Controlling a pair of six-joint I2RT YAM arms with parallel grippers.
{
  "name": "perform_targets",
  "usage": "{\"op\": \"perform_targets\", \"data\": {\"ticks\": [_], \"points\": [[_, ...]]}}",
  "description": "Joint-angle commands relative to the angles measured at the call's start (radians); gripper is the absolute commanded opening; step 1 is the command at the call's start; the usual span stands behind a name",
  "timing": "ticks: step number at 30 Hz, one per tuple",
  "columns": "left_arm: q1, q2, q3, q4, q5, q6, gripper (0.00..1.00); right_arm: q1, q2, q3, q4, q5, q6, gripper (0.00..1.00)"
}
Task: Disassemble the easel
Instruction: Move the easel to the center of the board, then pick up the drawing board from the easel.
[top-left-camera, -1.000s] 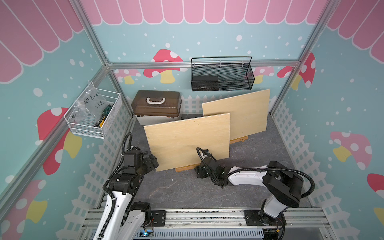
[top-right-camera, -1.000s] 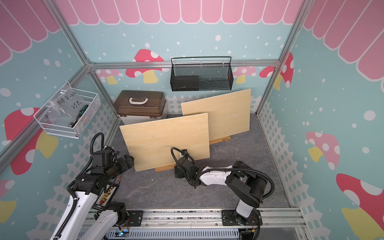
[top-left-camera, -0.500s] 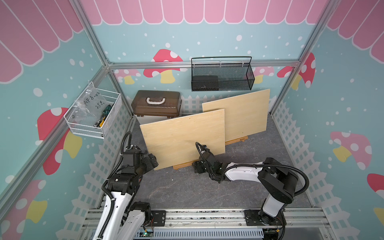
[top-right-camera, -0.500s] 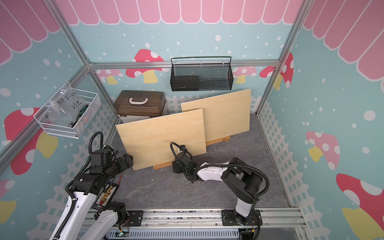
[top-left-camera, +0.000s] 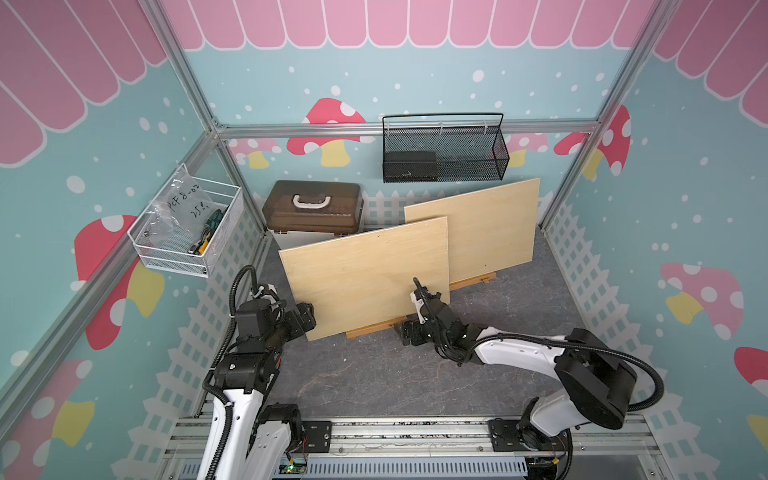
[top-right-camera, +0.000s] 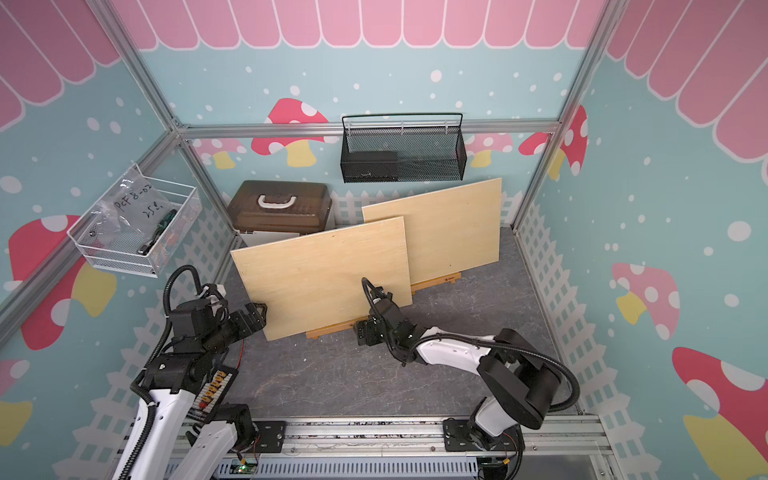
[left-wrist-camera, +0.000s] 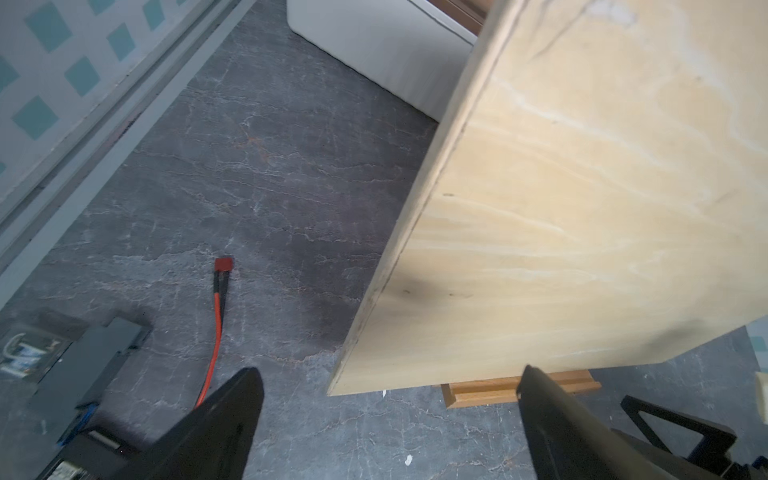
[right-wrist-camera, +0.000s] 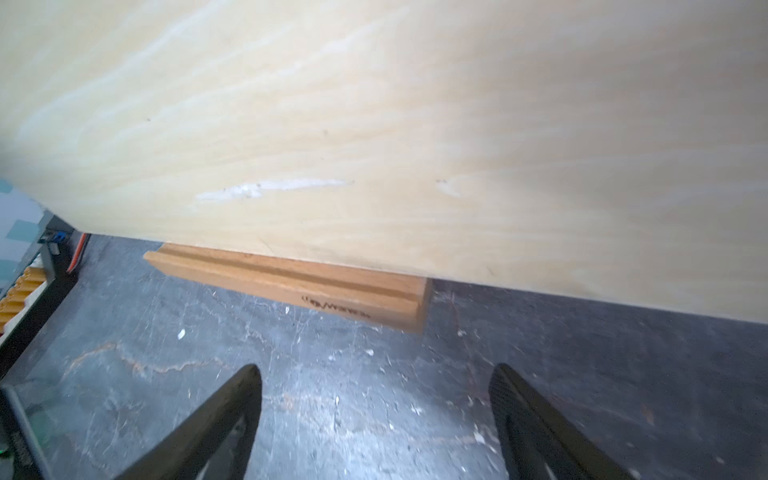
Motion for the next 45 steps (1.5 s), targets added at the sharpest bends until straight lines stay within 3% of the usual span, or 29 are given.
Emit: {"op": "perform_targets", "data": {"ticks": [1,5,14,22,29,33,41,45], "points": [[0.022,0.018,0.009,0.049,0.061,0.083,0.99,-0.065,-0.103,-0.049,-0.072,-0.062,-0.095,0.91],[0.078,0.06,0.027,0.045,0.051,0.087,0.99,-0.176,-0.194,-0.073,-0.153,-0.139,-0.202,0.93],[0.138,0.092,0.029,0.117,0.231,0.176,0.99,-0.364,-0.216,-0.045,-0.227,-0.274,-0.339,0.94],[0.227,0.127,0.005,0.143,0.491,0.365,0.99,-0.449,-0.186,0.005,-0.243,-0.327,-0.401,0.94],[0.312,0.168,-0.027,0.284,0.674,0.427,0.99,-0.475,-0.14,0.048,-0.233,-0.416,-0.455,0.94],[0.339,0.207,-0.034,0.363,0.723,0.465,0.99,-0.475,-0.139,0.013,-0.177,-0.462,-0.449,0.94],[0.379,0.381,-0.006,0.558,0.893,0.392,0.98,-0.473,-0.13,-0.089,-0.017,-0.483,-0.38,0.93],[0.379,0.429,-0.015,0.651,0.943,0.329,0.92,-0.473,-0.111,-0.162,0.136,-0.479,-0.304,0.93]]}}
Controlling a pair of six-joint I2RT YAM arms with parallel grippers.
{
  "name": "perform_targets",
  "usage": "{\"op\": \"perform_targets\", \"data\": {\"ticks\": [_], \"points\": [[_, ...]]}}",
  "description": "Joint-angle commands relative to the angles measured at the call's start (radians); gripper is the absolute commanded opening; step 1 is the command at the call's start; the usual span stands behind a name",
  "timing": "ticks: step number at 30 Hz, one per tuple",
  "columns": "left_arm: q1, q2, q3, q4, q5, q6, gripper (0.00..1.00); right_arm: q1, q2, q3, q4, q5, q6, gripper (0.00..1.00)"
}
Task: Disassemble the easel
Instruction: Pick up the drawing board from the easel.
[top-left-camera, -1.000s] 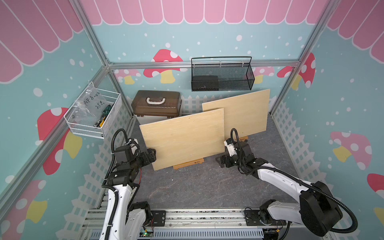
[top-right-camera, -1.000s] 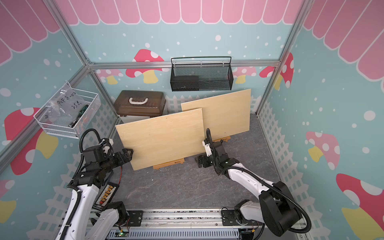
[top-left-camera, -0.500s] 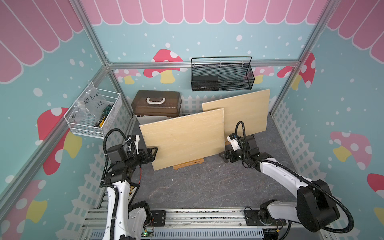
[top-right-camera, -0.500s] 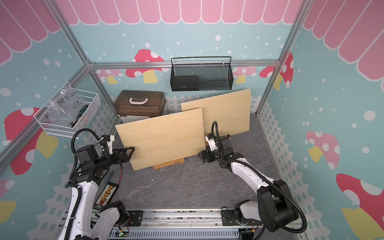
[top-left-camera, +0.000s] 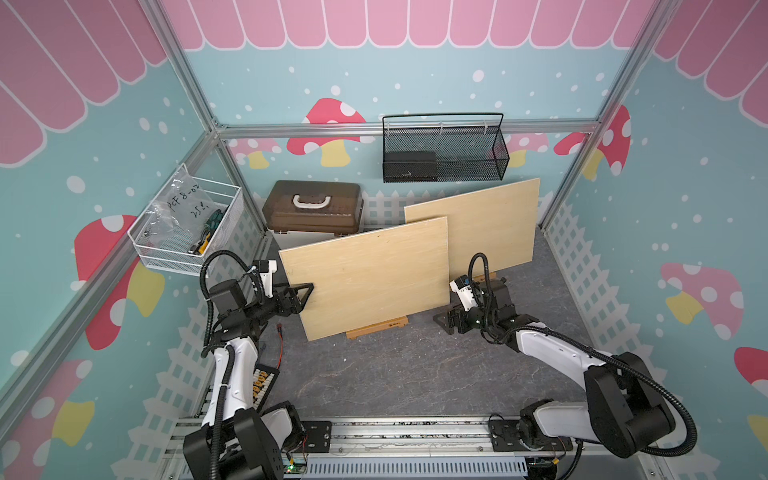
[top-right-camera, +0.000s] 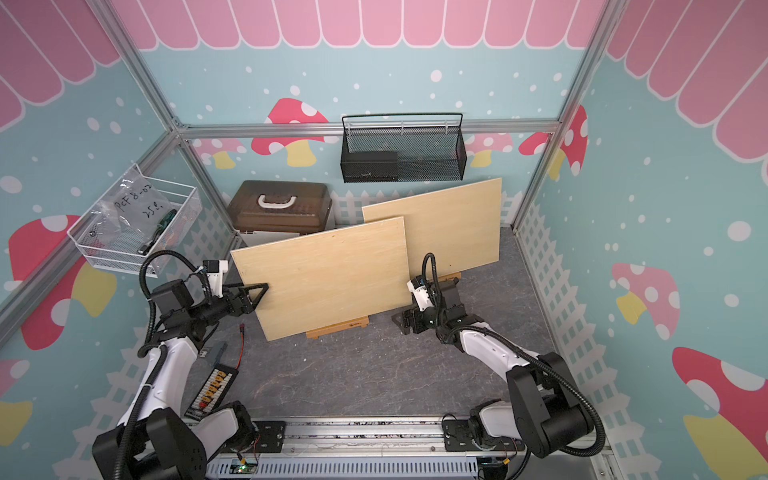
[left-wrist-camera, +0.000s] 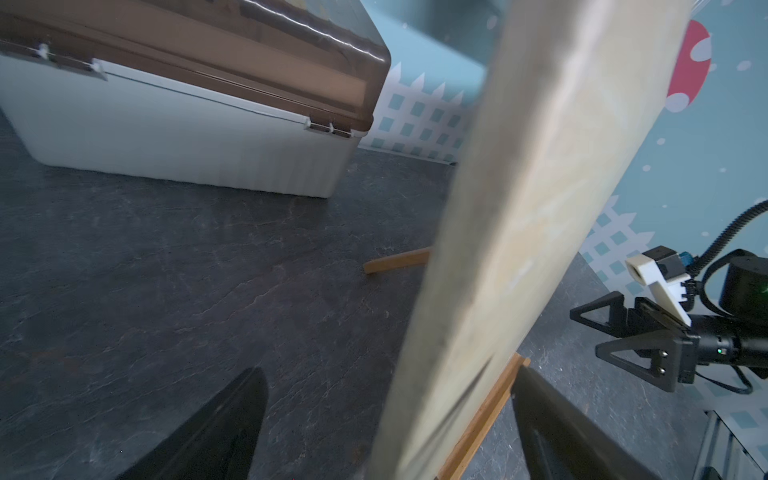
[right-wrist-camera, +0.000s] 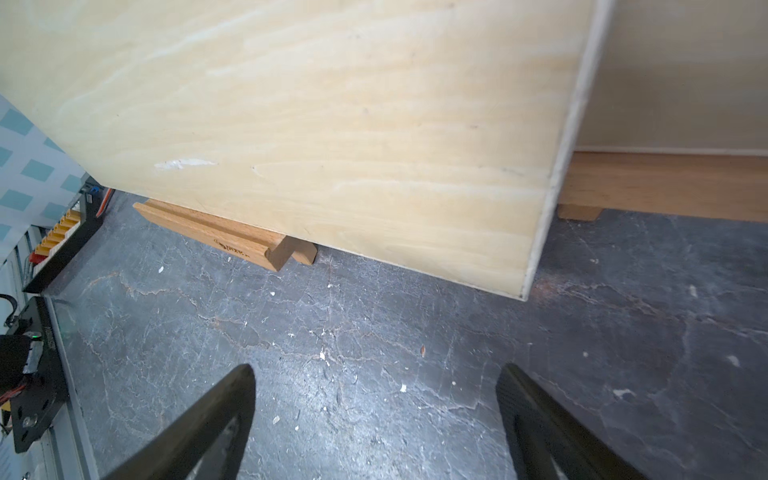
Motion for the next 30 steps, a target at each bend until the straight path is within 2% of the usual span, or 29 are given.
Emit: {"op": "perform_targets", "data": {"ticks": [1,5,9,18,30], "points": [[0.004,0.014,0.0,0.139,0.096,-0.049,0.89,0.0,0.023,-0.062,0.224,0.002,0.089,0.93],[0.003,0.013,-0.041,0.228,0.109,-0.103,0.76,0.013,0.052,-0.123,0.378,0.023,0.17,0.93],[-0.012,0.012,-0.049,0.239,0.115,-0.111,0.68,0.016,0.078,-0.163,0.487,0.048,0.218,0.92],[-0.055,0.03,-0.049,0.211,0.115,-0.091,0.65,0.026,0.172,-0.196,0.729,0.07,0.344,0.93],[-0.068,0.119,-0.022,0.231,0.147,-0.089,0.45,0.04,0.231,-0.198,0.821,0.102,0.386,0.94]]}}
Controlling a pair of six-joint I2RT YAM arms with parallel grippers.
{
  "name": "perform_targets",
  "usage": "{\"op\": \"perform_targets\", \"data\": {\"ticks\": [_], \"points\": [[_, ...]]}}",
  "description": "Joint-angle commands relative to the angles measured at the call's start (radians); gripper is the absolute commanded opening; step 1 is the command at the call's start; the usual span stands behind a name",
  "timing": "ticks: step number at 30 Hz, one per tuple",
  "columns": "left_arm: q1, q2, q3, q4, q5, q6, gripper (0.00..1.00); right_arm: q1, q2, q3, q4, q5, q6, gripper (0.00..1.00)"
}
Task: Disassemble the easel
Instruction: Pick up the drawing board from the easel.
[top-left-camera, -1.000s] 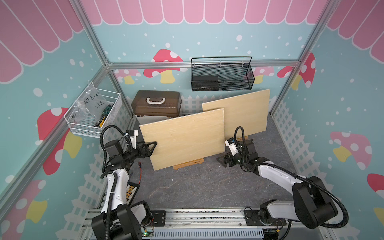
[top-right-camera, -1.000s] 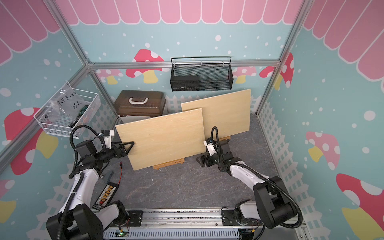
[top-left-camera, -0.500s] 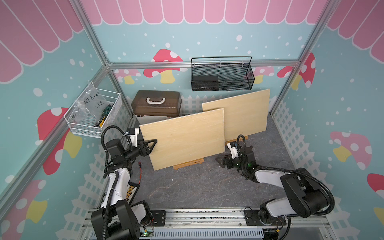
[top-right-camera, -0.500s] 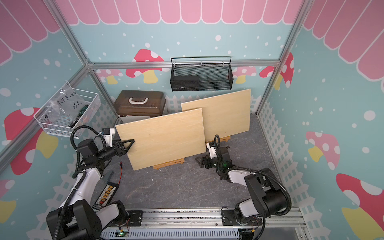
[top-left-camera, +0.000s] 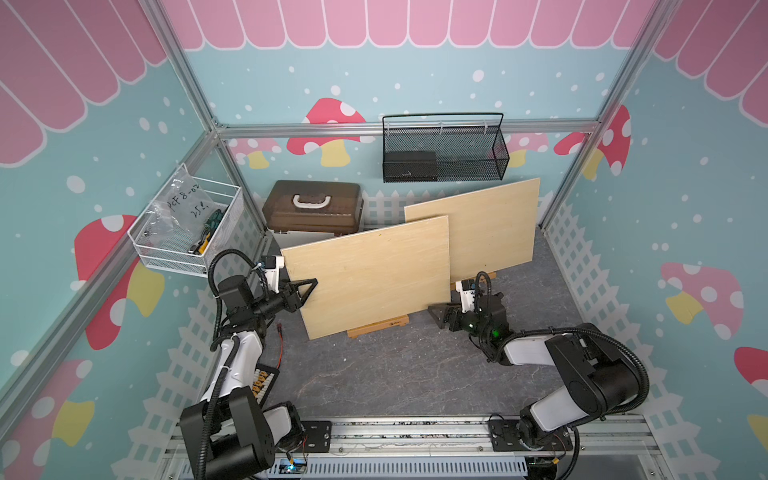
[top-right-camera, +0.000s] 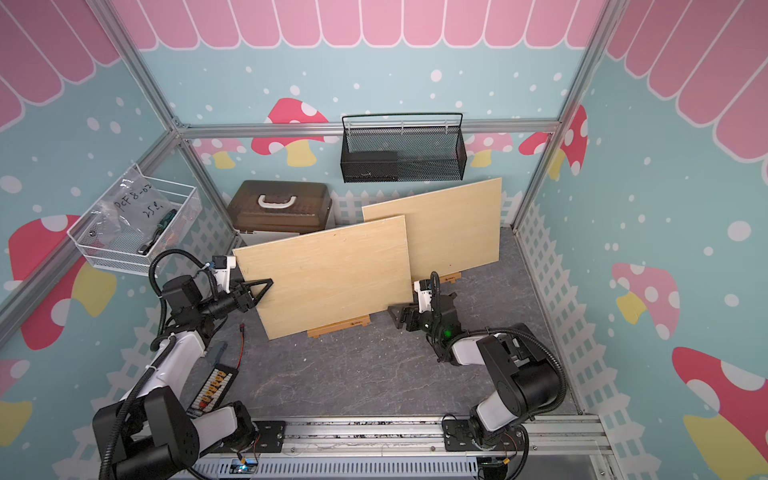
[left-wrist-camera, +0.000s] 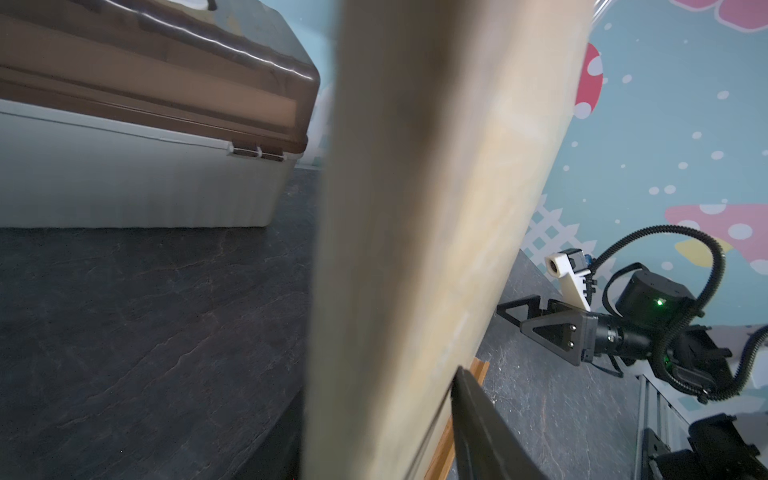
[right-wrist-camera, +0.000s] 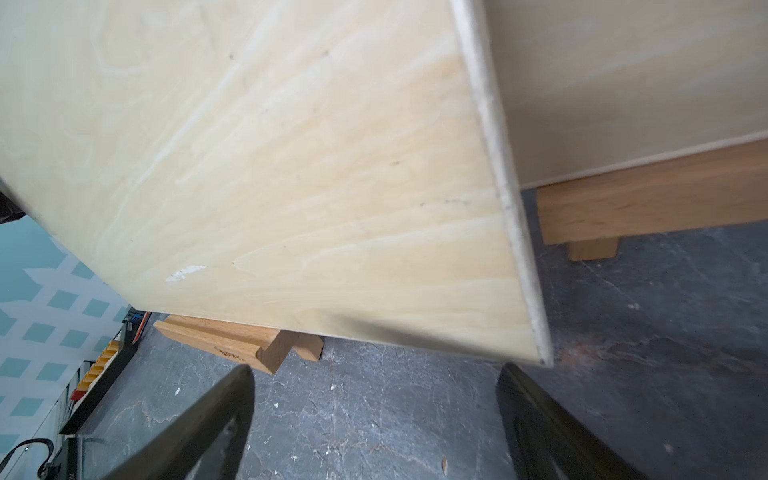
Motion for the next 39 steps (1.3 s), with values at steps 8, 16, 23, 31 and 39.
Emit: {"op": "perform_targets", "data": {"ticks": [8,16,23,31,39], "points": [[-0.015,0.016,0.013,-0.056,-0.002,0.039,0.23,0.008,0.057,-0.024,0.196,0.057,0.08,0.95],[-0.033,0.009,0.035,-0.156,-0.014,0.105,0.0,0.008,0.124,0.005,0.282,0.095,0.131,0.97],[-0.041,-0.012,0.029,-0.195,-0.036,0.135,0.0,0.008,0.243,0.045,0.443,0.117,0.235,0.97],[-0.048,-0.02,0.03,-0.237,-0.067,0.173,0.0,0.028,0.375,0.083,0.613,0.124,0.355,0.96],[-0.052,-0.032,0.024,-0.258,-0.094,0.194,0.0,0.046,0.494,0.143,0.763,0.121,0.47,0.94]]}}
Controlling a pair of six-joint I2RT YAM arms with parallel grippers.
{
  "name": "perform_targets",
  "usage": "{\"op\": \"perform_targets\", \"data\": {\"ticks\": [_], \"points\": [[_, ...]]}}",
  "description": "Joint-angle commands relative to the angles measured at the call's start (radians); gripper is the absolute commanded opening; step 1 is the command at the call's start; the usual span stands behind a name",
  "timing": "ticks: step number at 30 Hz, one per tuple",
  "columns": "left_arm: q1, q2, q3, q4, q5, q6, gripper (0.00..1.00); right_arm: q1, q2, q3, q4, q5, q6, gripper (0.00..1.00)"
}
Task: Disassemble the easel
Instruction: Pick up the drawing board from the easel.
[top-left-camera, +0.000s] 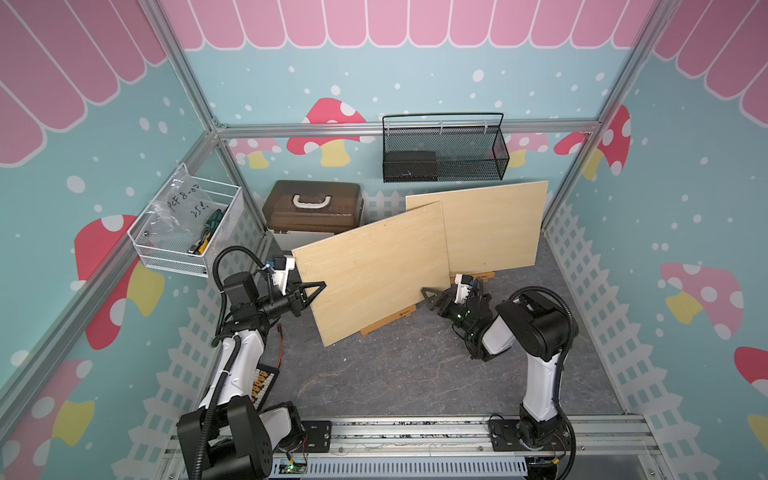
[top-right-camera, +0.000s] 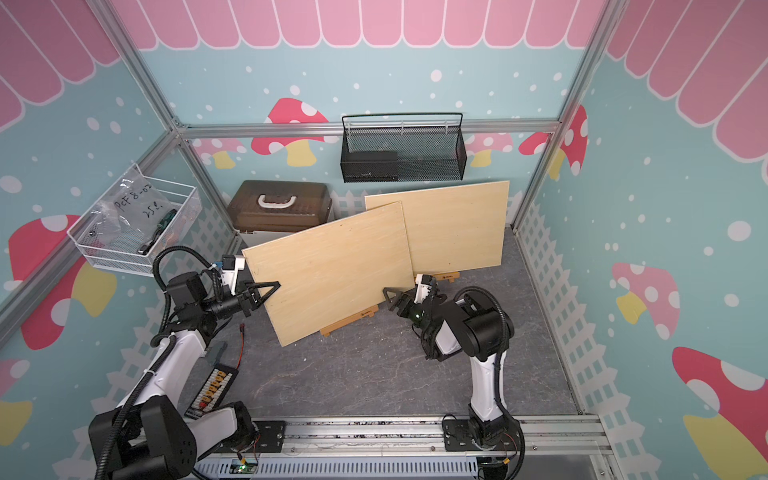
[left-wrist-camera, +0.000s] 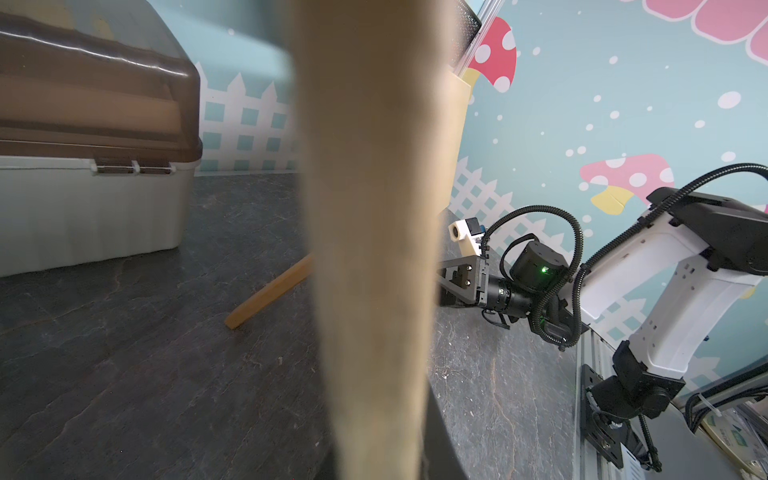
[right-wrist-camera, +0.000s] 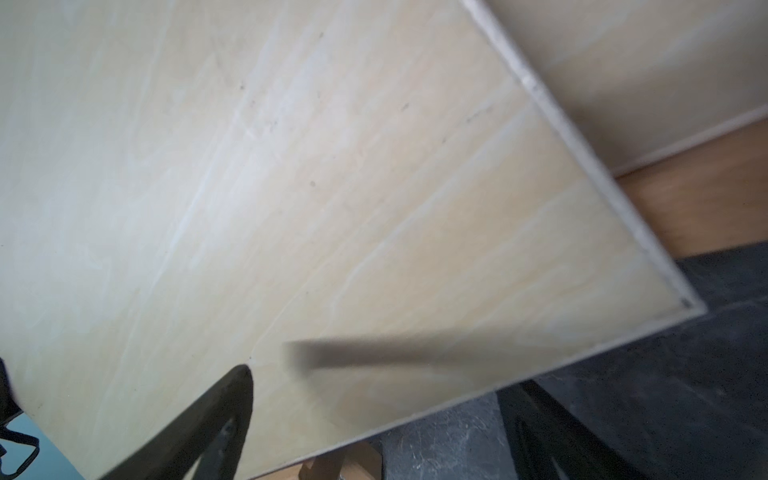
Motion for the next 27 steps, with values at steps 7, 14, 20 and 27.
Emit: {"op": "perform_targets", "data": {"ticks": [7,14,20,27], "points": [[-0.001,0.007,-0.015,-0.128,-0.226,0.084,0.0,0.017,0.085,0.098,0.21,0.014,0.127,0.93],[-0.001,0.001,-0.017,-0.138,-0.232,0.087,0.0,0.02,0.096,0.14,0.27,0.012,0.166,0.92],[-0.008,-0.025,-0.028,-0.142,-0.236,0.087,0.0,0.02,0.098,0.135,0.42,0.031,0.241,0.9],[-0.011,-0.058,-0.039,-0.144,-0.243,0.084,0.0,0.02,0.037,0.142,0.43,0.03,0.223,0.89]]}}
